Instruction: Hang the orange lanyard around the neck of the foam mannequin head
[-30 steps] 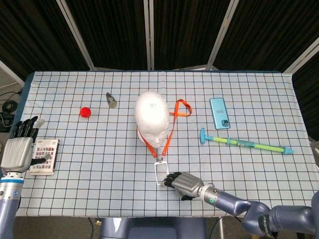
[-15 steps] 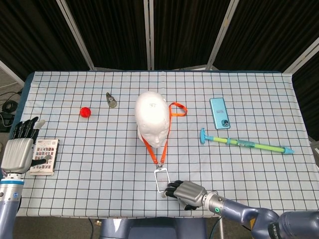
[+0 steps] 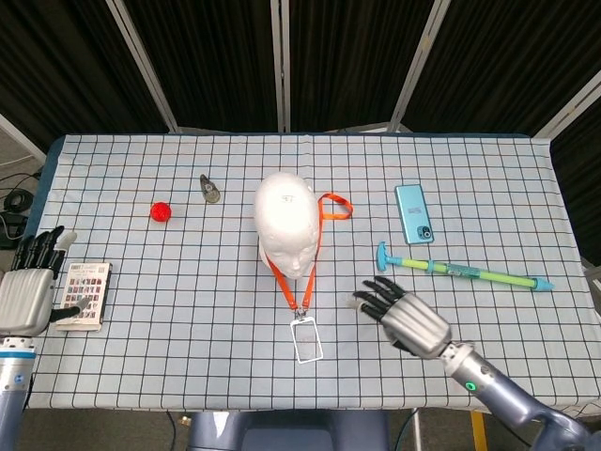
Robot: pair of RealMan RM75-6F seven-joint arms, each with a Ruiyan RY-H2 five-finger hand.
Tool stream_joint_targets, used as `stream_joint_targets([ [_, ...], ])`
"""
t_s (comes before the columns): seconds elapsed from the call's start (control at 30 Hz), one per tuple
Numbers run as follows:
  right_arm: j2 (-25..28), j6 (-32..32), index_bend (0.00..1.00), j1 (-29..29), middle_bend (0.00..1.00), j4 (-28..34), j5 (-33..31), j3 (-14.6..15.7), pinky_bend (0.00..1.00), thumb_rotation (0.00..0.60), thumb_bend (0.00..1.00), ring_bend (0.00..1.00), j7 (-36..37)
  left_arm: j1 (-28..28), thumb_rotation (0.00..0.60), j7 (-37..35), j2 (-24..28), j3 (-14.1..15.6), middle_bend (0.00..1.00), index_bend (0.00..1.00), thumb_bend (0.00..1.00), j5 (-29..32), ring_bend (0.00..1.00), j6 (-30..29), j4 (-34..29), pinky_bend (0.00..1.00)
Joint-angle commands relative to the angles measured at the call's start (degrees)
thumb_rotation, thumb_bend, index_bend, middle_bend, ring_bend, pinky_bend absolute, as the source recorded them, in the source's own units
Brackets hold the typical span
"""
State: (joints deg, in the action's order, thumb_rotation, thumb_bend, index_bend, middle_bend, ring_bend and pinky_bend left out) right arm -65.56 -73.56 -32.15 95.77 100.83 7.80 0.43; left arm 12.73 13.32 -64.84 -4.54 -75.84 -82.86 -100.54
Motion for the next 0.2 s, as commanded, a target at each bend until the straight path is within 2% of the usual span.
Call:
stream_joint_targets([
  [0.03, 1.68, -14.24, 0.2, 10.63, 0.11, -7.66, -1.86, -1.35, 0.04, 0.6, 0.69, 0.04, 1.3, -1.35, 0.6, -1.69, 0.11, 1.14, 0.0, 0.0, 0.0, -1.65, 0.0, -1.13, 1.34, 0.0],
  [0.07, 1.25, -15.56, 0.19, 11.8, 0.1, -8.45, -2.64, -1.7, 0.03, 0.6, 0.61, 0.03, 1.6, -1.65, 0.6, -2.0, 0.12, 1.31, 0.0, 0.0, 0.0, -1.94, 0.0, -1.36, 1.57, 0.0],
  [0.13, 0.45, -17.39, 0.15, 13.95, 0.05, -9.61, -4.58, -2.37, 0.0, 0.6, 0.3, 0.0, 1.88, -2.25, 0.6, -2.56, 0.18, 1.64, 0.0, 0.0, 0.0, -2.48, 0.0, -1.85, 1.83, 0.0],
  [0.2, 0.14, -17.88, 0.09, 14.89, 0.01, -9.98, -5.65, -2.66, 0.0, 0.6, 0.08, 0.0, 1.86, -2.54, 0.6, -2.78, 0.19, 1.82, 0.0, 0.0, 0.0, -2.84, 0.0, -2.13, 1.96, 0.0],
])
